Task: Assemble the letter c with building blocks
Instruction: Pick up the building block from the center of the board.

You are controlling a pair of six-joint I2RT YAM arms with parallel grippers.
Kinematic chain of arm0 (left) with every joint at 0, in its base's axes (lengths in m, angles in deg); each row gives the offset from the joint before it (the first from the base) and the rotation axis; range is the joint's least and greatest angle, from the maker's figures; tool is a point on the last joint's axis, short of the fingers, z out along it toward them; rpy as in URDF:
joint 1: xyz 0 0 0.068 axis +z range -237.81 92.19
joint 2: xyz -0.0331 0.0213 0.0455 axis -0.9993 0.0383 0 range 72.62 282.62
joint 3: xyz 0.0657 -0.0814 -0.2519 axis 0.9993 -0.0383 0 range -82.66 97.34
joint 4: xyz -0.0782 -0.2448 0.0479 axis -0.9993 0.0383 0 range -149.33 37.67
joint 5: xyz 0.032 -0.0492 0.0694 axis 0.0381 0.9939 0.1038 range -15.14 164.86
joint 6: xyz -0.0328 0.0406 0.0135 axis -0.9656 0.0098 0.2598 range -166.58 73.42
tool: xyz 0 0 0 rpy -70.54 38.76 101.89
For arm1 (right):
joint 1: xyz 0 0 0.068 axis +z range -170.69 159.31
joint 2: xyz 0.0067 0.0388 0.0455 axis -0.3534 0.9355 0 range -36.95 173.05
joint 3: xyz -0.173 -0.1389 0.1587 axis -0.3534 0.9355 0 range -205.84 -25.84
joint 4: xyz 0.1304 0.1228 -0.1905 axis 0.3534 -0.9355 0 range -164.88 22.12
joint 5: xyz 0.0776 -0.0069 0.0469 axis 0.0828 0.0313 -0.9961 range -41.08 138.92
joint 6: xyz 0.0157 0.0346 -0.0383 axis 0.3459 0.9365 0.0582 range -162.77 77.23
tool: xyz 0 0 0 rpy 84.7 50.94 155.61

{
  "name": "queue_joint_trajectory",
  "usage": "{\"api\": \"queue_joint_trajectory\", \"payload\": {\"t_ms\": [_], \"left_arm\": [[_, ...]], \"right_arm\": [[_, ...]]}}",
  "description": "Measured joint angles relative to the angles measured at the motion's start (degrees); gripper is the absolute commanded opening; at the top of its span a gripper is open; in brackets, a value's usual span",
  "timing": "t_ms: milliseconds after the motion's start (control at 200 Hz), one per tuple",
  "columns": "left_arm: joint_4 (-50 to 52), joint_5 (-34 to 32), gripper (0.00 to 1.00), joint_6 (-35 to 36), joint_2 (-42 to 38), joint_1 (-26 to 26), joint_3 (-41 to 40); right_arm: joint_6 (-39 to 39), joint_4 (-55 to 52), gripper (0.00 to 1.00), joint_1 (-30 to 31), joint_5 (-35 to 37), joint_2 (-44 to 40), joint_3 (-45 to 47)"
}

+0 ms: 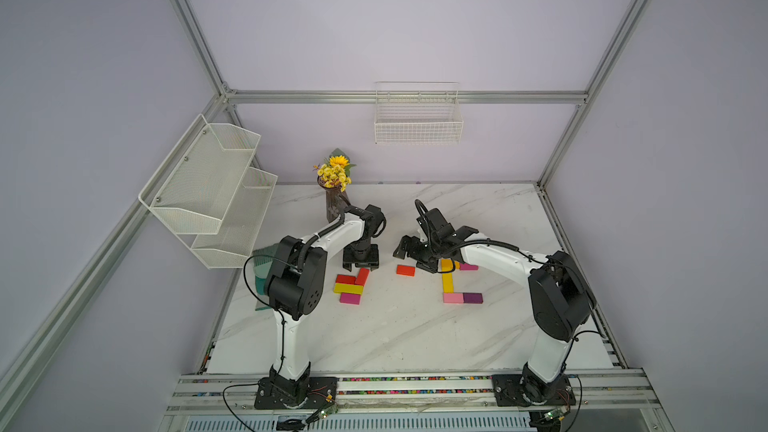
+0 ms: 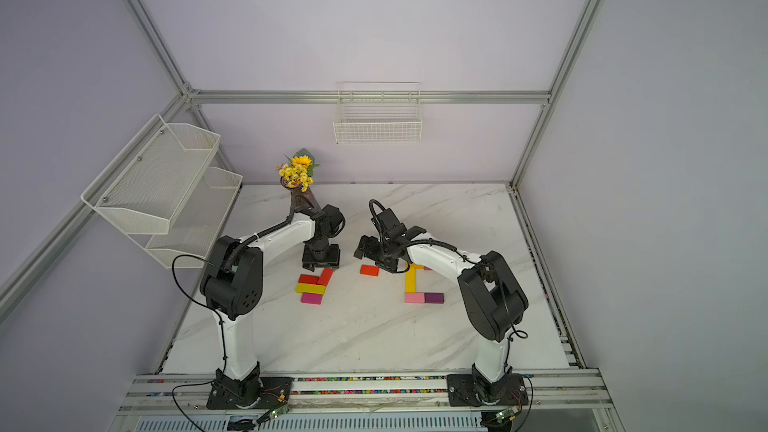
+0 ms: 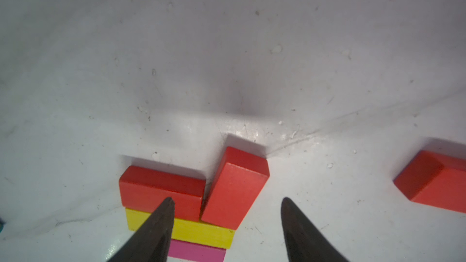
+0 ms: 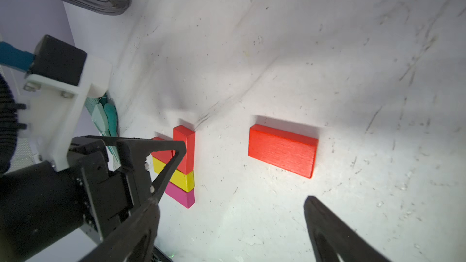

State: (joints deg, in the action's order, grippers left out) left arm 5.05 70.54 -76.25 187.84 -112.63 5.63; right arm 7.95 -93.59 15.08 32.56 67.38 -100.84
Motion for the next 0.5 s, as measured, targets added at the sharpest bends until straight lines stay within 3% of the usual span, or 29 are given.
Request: {"api": "queue_joint_trajectory", "payload": {"t_ms": [320,500], "left_arm": [[-0.39,0.02,0.62,0.83,2.34,-0.02,-0.02],[-0.92,0.33,0.53,0.83,2.45,-0.02,-0.07]], "right_arm": [[-0.48,-0.04,0.91,-0.98,-0.72,-0.50,0.74],[-0.66,-0.04,0.91,-1.81,-1.18,-1.27,1.33]]}}
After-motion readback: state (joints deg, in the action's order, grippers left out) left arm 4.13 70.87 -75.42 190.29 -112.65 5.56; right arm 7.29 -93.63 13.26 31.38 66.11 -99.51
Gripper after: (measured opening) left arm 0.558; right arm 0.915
